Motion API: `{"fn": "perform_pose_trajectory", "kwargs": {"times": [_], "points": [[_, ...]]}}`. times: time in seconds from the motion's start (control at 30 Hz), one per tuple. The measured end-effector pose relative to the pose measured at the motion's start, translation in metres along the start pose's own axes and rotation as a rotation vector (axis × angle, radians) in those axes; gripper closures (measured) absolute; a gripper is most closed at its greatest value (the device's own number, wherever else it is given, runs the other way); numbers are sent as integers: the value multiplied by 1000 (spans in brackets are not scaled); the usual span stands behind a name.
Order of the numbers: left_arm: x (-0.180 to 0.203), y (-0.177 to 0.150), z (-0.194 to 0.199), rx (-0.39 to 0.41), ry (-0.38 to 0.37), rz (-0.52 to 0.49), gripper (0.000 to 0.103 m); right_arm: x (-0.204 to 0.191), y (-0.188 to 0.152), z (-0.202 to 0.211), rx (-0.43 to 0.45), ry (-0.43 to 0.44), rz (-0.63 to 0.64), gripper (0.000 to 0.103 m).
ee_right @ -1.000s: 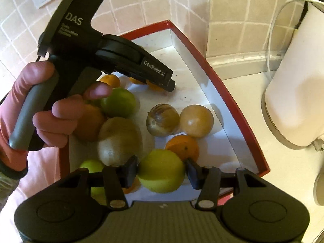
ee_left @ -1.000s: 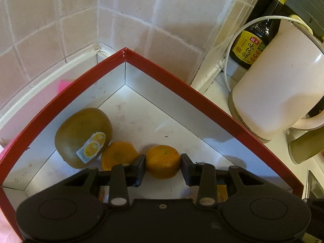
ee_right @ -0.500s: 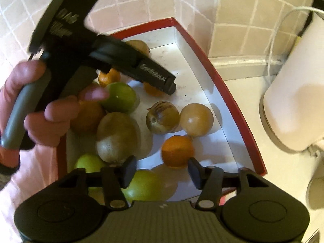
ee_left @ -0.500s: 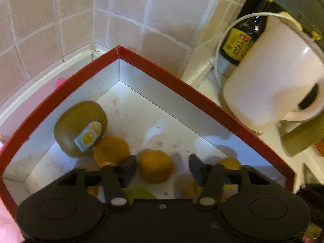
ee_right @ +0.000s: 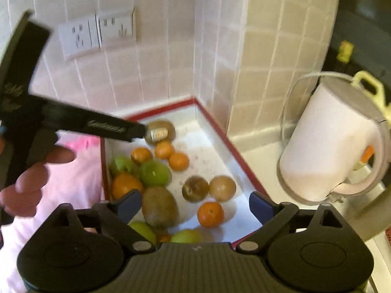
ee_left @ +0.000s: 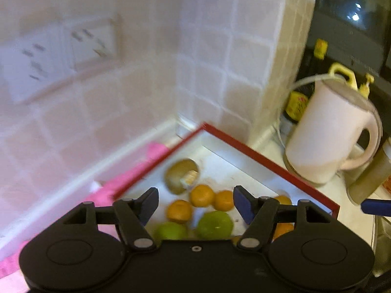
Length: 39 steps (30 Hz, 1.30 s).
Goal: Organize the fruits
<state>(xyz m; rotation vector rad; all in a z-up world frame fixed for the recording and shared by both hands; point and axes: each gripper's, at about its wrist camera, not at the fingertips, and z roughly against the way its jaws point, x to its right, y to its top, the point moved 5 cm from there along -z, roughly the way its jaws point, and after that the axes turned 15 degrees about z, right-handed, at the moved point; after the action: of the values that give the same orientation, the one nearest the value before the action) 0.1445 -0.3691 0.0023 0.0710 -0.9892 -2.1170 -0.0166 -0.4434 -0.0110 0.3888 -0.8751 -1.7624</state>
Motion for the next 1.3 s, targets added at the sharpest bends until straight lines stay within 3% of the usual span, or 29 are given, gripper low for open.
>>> {"fn": "perform_pose_trajectory", "kwargs": {"times": [0.2, 0.33, 0.47, 0.6, 0.73, 1.1, 1.3], "points": [[-20, -8, 71, 75, 62, 41, 22, -9, 7, 34, 58, -18, -70, 3], [-30, -22, 108, 120, 140, 47, 22, -24, 11, 53, 92, -9, -101, 2], [-47, -40, 145, 197, 272, 103, 22, -43, 12, 66, 108, -16, -83, 2], [-52, -55, 165, 203, 284, 134, 22, -57, 12, 74, 114, -5, -67, 2], [-50, -71, 174, 204, 302, 142, 22, -70, 9, 76, 109, -16, -49, 2], [-49, -126, 152, 78, 297, 143, 22, -86, -12, 54, 33, -19, -26, 2], [-55, -135, 147, 56, 311, 148, 22, -86, -16, 47, 12, -23, -30, 2]]}}
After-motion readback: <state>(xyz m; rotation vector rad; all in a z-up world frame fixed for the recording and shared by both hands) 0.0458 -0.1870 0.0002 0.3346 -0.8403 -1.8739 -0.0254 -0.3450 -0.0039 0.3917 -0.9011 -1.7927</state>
